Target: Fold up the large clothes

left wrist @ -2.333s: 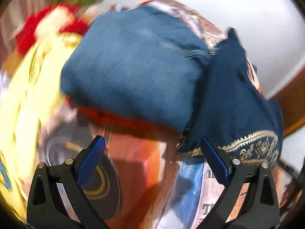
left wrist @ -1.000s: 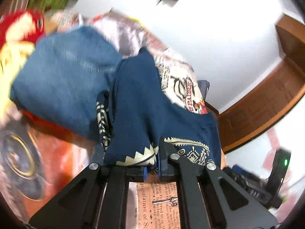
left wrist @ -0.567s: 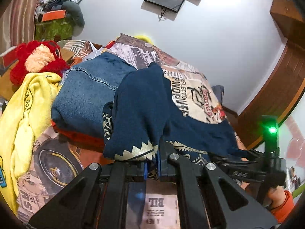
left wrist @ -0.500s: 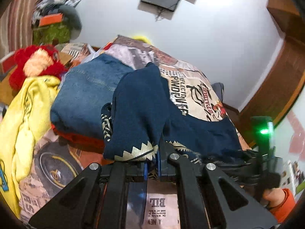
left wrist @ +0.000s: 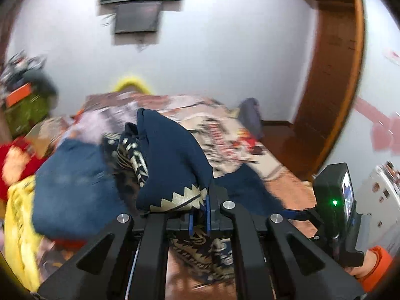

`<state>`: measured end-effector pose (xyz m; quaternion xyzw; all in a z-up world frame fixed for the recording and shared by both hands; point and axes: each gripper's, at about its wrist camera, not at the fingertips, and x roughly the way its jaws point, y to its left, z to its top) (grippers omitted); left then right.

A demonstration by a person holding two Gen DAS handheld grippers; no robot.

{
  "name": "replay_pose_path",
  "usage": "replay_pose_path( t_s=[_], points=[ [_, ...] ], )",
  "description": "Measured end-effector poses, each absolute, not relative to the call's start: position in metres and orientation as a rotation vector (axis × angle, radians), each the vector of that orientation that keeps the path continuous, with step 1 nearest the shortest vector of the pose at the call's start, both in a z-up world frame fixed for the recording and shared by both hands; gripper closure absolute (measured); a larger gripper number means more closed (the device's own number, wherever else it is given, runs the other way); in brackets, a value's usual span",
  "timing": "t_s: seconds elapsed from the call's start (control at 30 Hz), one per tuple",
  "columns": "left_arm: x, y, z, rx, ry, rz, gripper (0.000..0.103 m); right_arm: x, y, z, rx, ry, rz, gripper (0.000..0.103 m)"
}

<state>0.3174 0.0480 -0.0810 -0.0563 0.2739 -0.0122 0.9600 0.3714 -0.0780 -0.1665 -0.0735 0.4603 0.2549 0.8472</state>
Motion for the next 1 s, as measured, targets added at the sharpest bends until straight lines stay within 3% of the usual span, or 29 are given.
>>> replay_pose_path(
  t_s=[0.23,0.6,0.7,0.77,0.9,0.93,0.97,1.0],
  points=[
    [0.362,-0.053,-0.110,-0.075,0.696,-0.295,0.097,0.370,-0.173,-0.151,-0.155,0.925,0.374,0.015],
    [0.396,-0.130,-0.207,0.075,0.986,-0.454,0.092,0.378,-0.257,-0.201,-0.021,1.073,0.196,0.015],
    [0.389,-0.129,-0.201,0.107,0.977,-0.466,0.076,0.375,-0.263,-0.189,0.004,1.057,0.205,0.015],
    [0.382,-0.128,-0.190,0.097,0.997,-0.494,0.048,0.373,-0.265,-0.183,0.016,1.044,0.211,0.015],
    [0.361,-0.115,-0.162,0.097,0.949,-0.443,0.027,0.370,-0.260,-0.170,0.027,1.002,0.238,0.015],
    [0.354,-0.106,-0.154,0.104,0.927,-0.392,0.014,0.370,-0.258,-0.170,0.024,0.995,0.245,0.015],
    [0.345,-0.096,-0.148,0.104,0.901,-0.343,0.008,0.369,-0.255,-0.169,0.016,0.989,0.251,0.015],
    [0.341,-0.089,-0.143,0.101,0.884,-0.314,0.006,0.369,-0.252,-0.170,0.006,0.989,0.257,0.015]
  ],
)
